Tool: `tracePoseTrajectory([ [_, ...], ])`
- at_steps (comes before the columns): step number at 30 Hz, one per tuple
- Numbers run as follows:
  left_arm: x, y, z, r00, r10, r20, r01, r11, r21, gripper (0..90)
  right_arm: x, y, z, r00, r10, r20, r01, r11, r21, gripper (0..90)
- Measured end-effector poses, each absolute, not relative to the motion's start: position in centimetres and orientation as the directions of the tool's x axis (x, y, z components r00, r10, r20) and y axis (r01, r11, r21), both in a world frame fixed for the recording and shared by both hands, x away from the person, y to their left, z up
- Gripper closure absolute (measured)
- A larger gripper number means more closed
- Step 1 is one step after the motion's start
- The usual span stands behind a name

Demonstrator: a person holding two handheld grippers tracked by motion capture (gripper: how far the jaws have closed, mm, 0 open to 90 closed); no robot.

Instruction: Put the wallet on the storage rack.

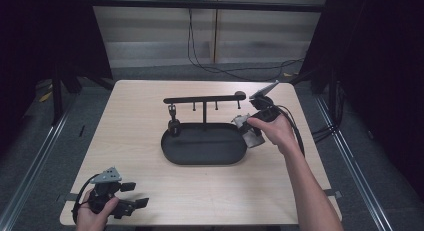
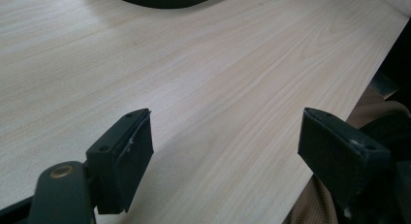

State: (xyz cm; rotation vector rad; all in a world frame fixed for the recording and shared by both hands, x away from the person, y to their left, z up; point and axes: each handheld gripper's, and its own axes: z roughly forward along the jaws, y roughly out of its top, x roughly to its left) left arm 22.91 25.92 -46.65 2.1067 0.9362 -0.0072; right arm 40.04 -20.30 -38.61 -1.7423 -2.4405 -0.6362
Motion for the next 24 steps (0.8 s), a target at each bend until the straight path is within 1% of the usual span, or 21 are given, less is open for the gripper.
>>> tracePoseTrajectory([
  [12, 22.9, 26.0, -46.6, 0.723, 0.620, -0.303, 0.621, -0.392, 0.679, 20.1, 40.4, -19.1, -40.0, -0.325, 0.880, 0.346, 0.925, 0.221, 0.308, 32.9],
  [19, 22.9, 26.0, -46.6, 0.727, 0.618, -0.300, 0.616, -0.394, 0.682, 20.0, 40.6, -18.6, -41.5, -0.306, 0.873, 0.381, 0.933, 0.195, 0.302, 32.9],
  [24, 22.8, 26.0, -46.5, 0.726, 0.618, -0.302, 0.617, -0.390, 0.684, 20.0, 40.7, -18.3, -42.1, -0.297, 0.875, 0.382, 0.934, 0.184, 0.306, 32.9],
])
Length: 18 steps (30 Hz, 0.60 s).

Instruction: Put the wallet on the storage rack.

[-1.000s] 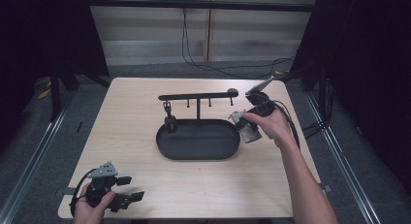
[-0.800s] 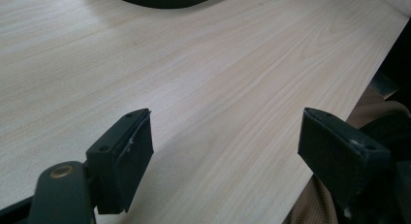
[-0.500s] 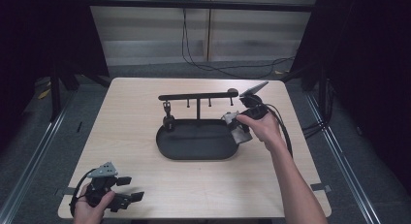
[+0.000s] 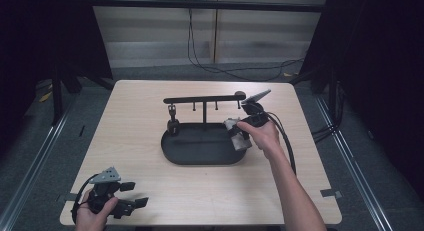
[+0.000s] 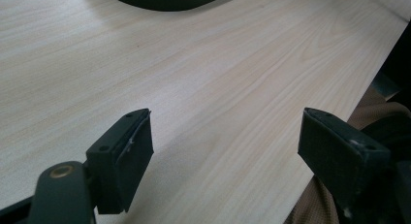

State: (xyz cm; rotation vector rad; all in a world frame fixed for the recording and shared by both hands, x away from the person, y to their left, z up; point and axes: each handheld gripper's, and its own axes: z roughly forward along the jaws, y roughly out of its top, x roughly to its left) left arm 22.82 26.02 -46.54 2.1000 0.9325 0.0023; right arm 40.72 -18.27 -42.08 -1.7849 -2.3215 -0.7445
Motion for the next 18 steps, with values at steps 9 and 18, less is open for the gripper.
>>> tracePoseTrajectory([
  [9, 22.8, 26.0, -46.5, 0.726, 0.618, -0.302, 0.617, -0.391, 0.683, 20.1, 41.0, -18.1, -43.1, -0.262, 0.864, 0.430, 0.942, 0.133, 0.307, 32.9],
  [18, 22.9, 26.0, -46.6, 0.729, 0.615, -0.300, 0.615, -0.398, 0.681, 20.0, 40.9, -18.8, -44.1, -0.220, 0.870, 0.441, 0.952, 0.091, 0.294, 32.8],
])
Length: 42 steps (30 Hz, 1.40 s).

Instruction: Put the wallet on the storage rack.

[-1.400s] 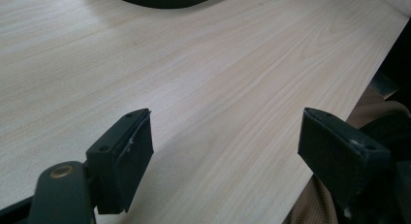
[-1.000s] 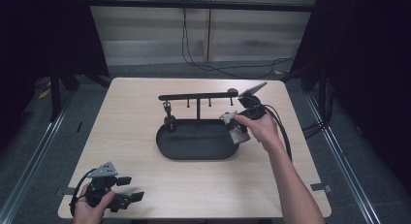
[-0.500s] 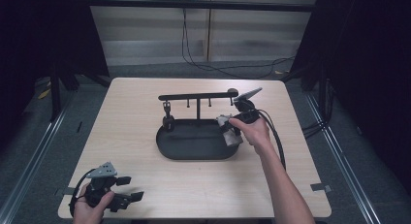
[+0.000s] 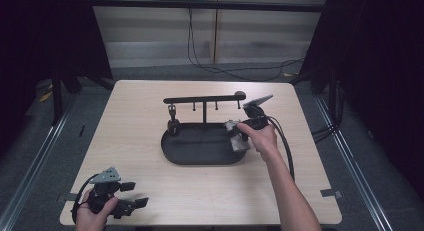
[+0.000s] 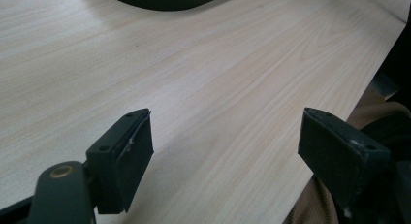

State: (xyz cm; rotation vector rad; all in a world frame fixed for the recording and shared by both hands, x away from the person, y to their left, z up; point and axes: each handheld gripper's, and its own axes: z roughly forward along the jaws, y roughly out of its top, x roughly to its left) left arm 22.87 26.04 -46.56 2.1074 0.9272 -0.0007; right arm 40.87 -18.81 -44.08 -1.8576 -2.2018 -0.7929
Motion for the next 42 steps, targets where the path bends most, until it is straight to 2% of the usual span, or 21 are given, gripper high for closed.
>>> tracePoseTrajectory([
  [14, 22.8, 26.1, -46.6, 0.726, 0.617, -0.306, 0.618, -0.388, 0.684, 20.0, 41.5, -18.2, -47.0, -0.190, 0.865, 0.464, 0.958, 0.060, 0.280, 31.8],
  [22, 22.8, 26.1, -46.6, 0.723, 0.620, -0.303, 0.619, -0.389, 0.682, 20.1, 41.4, -17.8, -47.3, -0.220, 0.869, 0.444, 0.952, 0.092, 0.291, 29.0],
  [31, 22.9, 26.1, -46.6, 0.717, 0.627, -0.303, 0.626, -0.389, 0.676, 20.1, 41.1, -18.2, -46.3, -0.234, 0.868, 0.438, 0.944, 0.096, 0.314, 28.9],
  [42, 23.0, 26.1, -46.7, 0.683, 0.669, -0.294, 0.645, -0.362, 0.673, 21.4, 39.6, -20.0, -44.0, -0.277, 0.874, 0.400, 0.898, 0.087, 0.431, 28.4],
])
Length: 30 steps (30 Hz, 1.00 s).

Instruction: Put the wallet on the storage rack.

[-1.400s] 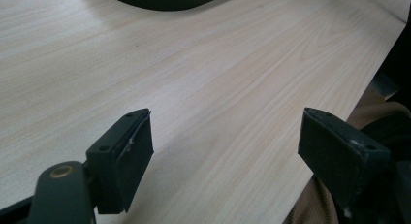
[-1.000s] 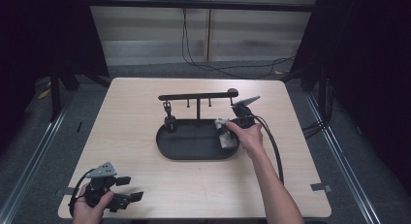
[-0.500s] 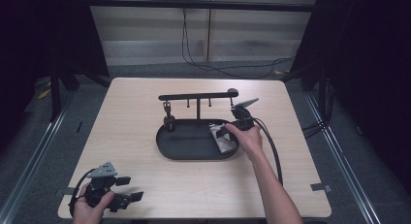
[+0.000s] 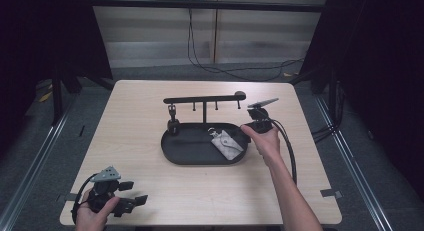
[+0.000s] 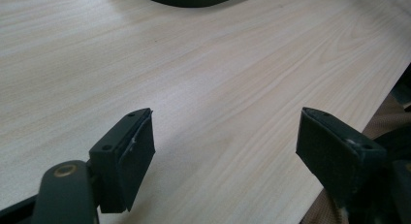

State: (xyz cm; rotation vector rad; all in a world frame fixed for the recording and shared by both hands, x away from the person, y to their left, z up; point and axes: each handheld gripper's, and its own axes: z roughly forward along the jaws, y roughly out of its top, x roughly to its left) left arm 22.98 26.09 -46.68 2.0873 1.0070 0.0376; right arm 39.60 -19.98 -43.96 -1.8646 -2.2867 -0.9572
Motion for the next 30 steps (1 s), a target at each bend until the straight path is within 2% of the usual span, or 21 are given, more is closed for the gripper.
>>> tracePoseTrajectory([
  [10, 23.0, 26.4, -46.6, 0.675, 0.671, -0.306, 0.647, -0.339, 0.683, 21.2, 37.6, -21.3, -44.0, -0.339, 0.867, 0.365, 0.853, 0.120, 0.508, 28.4],
  [20, 23.0, 26.4, -46.6, 0.673, 0.673, -0.307, 0.649, -0.337, 0.682, 20.9, 34.6, -24.2, -44.1, -0.333, 0.863, 0.380, 0.809, 0.055, 0.585, 29.4],
  [30, 23.0, 26.4, -46.6, 0.678, 0.667, -0.308, 0.647, -0.345, 0.680, 20.8, 30.9, -26.1, -44.1, -0.348, 0.876, 0.334, 0.769, 0.063, 0.636, 26.0],
])
